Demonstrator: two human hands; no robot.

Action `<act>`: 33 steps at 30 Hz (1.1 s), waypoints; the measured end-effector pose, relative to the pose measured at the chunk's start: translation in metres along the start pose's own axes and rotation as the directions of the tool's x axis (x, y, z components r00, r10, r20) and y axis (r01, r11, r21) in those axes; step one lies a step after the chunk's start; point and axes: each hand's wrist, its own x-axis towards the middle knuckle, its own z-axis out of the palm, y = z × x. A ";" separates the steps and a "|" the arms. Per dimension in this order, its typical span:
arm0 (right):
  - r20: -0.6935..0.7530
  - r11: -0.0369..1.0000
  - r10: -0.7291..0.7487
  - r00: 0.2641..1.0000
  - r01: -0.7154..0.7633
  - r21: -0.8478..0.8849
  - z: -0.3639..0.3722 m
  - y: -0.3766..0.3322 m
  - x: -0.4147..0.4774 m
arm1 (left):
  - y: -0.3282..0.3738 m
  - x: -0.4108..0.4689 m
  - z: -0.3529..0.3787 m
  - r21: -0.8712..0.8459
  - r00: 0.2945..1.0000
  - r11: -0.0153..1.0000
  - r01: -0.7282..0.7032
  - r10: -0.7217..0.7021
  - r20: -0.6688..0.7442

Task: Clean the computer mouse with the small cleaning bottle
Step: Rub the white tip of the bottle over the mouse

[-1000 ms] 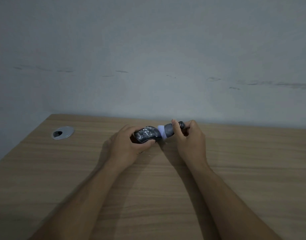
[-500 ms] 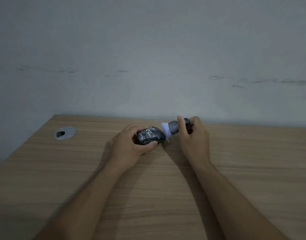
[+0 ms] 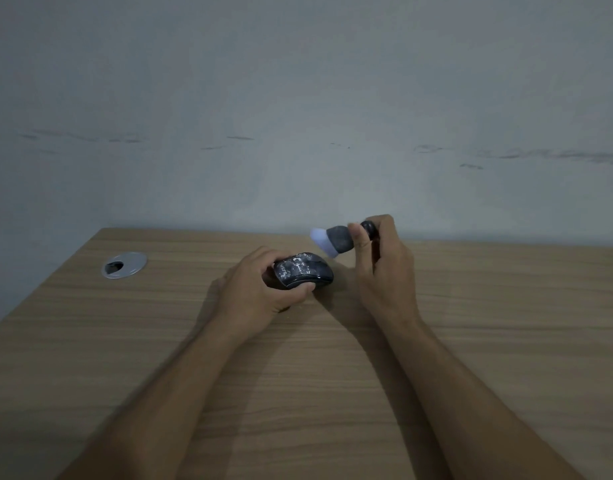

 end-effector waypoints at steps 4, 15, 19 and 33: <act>0.159 0.995 -0.096 0.983 0.098 -0.003 0.002 0.003 -0.001 | 0.001 -0.001 -0.002 -0.001 0.999 1.000 -0.019 0.019 0.027; 0.051 1.000 0.010 0.999 -0.010 -0.011 0.000 0.006 -0.001 | 0.002 -0.001 0.000 -0.062 1.000 0.998 -0.016 0.015 -0.004; 0.065 0.992 0.078 0.995 -0.071 -0.104 0.005 0.018 -0.001 | 0.000 0.000 0.001 -0.084 1.000 0.996 -0.007 0.005 -0.016; 0.037 0.997 0.015 0.999 -0.012 -0.076 0.006 0.007 -0.003 | -0.007 0.005 0.005 -0.056 0.994 0.997 0.060 -0.065 -0.090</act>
